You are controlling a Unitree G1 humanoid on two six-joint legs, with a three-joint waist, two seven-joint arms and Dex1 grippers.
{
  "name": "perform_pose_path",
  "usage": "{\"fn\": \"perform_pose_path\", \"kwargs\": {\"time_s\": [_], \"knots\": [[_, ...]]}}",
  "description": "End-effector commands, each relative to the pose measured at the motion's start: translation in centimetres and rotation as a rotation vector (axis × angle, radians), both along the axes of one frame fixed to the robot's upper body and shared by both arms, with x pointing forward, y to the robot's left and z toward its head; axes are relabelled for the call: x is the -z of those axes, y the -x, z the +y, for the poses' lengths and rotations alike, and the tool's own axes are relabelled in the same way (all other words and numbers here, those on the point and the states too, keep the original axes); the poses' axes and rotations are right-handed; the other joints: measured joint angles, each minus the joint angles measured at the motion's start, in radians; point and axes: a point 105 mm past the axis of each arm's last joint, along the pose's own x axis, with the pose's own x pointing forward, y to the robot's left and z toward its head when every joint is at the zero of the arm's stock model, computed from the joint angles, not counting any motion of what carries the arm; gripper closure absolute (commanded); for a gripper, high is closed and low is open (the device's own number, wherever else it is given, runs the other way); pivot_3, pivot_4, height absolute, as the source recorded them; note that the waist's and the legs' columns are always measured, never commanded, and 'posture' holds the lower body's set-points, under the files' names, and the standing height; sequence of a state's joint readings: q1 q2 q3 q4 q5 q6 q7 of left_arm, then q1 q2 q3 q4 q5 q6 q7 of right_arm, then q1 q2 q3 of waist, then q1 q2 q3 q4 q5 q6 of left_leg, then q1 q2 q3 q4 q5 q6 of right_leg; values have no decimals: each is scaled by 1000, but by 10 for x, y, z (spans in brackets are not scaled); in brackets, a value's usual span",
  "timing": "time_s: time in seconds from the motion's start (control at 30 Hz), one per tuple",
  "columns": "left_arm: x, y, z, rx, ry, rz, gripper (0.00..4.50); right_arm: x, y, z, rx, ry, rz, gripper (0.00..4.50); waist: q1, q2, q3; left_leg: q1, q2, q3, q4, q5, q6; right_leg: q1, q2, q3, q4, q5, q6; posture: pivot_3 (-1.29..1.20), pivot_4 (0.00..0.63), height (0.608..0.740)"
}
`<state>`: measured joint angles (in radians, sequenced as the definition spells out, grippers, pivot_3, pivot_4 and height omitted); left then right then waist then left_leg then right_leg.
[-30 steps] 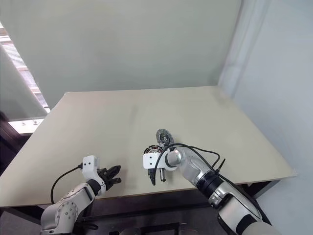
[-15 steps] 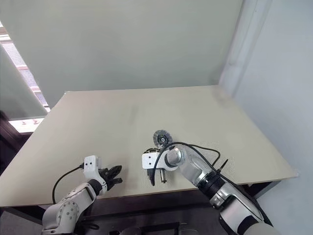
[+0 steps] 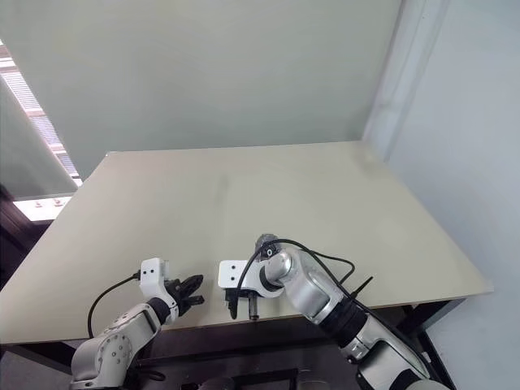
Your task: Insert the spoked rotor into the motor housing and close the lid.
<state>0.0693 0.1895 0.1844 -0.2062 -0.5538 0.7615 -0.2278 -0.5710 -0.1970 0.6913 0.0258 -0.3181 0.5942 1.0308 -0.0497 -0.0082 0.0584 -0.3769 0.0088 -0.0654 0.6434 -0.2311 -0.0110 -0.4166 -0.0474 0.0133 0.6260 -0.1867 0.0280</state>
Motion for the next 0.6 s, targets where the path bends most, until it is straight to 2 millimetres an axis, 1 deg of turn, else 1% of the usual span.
{"fn": "perform_pose_path", "kwargs": {"time_s": [0.03,0.2,0.53,0.6], "knots": [[-10,-4,1,-6,-4,-49,4500,-9,-12,8,91,-38,-55,4467,0,0,0,0,0,0,0,0,0,0,0,0,0,0,0,0,0,740],[-9,-3,0,-8,-3,-46,4500,-7,-14,18,139,-72,-38,4467,0,0,0,0,0,0,0,0,0,0,0,0,0,0,0,0,0,740],[-9,-2,0,-9,-4,-45,4500,-8,-13,22,145,-91,-29,4467,0,0,0,0,0,0,1,-1,-2,0,0,0,0,0,0,0,0,740],[-9,-3,0,-11,-3,-48,4500,-18,-5,22,108,-125,-7,4027,0,0,0,0,0,0,1,-1,-1,0,0,0,0,0,0,0,0,740]]}}
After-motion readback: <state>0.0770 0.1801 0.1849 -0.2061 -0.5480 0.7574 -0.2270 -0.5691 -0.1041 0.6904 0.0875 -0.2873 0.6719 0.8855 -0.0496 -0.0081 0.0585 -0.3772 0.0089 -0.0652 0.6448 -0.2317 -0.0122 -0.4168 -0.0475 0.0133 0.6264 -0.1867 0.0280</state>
